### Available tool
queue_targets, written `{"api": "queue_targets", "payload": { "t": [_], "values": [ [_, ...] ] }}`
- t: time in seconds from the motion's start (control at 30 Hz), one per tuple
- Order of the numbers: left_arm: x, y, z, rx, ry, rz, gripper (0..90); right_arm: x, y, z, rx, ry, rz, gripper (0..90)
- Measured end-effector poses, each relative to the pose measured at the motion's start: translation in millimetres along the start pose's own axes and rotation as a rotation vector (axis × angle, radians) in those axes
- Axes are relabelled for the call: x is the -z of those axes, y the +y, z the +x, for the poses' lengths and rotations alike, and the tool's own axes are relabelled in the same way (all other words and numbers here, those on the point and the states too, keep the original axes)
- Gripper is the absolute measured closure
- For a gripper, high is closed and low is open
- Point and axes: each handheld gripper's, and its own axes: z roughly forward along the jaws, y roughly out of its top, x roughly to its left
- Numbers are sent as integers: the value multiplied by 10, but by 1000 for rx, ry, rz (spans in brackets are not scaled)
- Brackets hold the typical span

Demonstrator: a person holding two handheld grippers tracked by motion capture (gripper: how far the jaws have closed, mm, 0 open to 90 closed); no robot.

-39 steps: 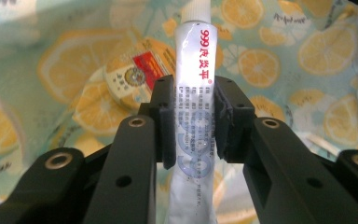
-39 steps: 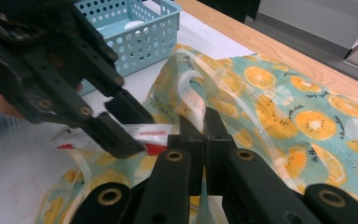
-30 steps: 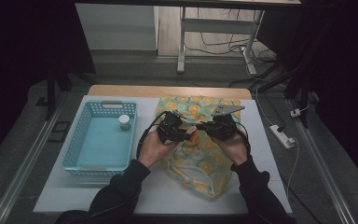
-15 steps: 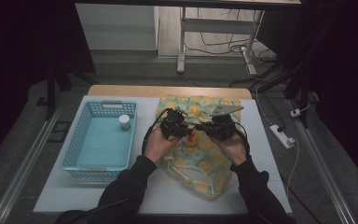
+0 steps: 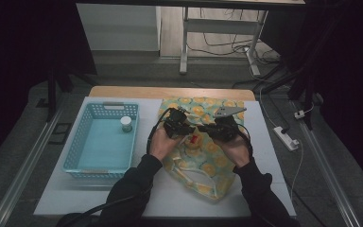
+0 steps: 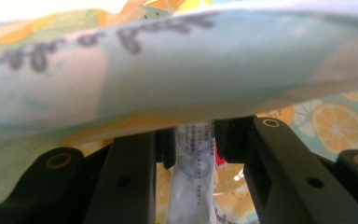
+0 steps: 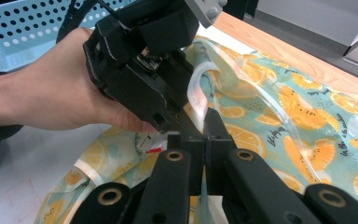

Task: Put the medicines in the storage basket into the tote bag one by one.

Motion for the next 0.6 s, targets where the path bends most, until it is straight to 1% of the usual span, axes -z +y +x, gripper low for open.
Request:
{"api": "queue_targets", "payload": {
  "t": [0.23, 0.37, 0.43, 0.47, 0.6],
  "values": [
    [-71, 15, 19, 3, -2, -3, 707, -9, -3, -4, 0, -2, 6, 898],
    [-108, 24, 16, -10, -15, -4, 693, -10, -5, -5, 1, -3, 4, 898],
    [-92, 28, 8, -18, -10, -17, 652, -5, -5, -7, 1, -4, 5, 898],
    [-81, 31, 4, -18, -16, -19, 635, -1, -5, -9, 0, -3, 5, 898],
    [-24, 40, -16, -45, -4, -9, 566, 12, -1, -14, 0, -3, -1, 899]
  ]
}}
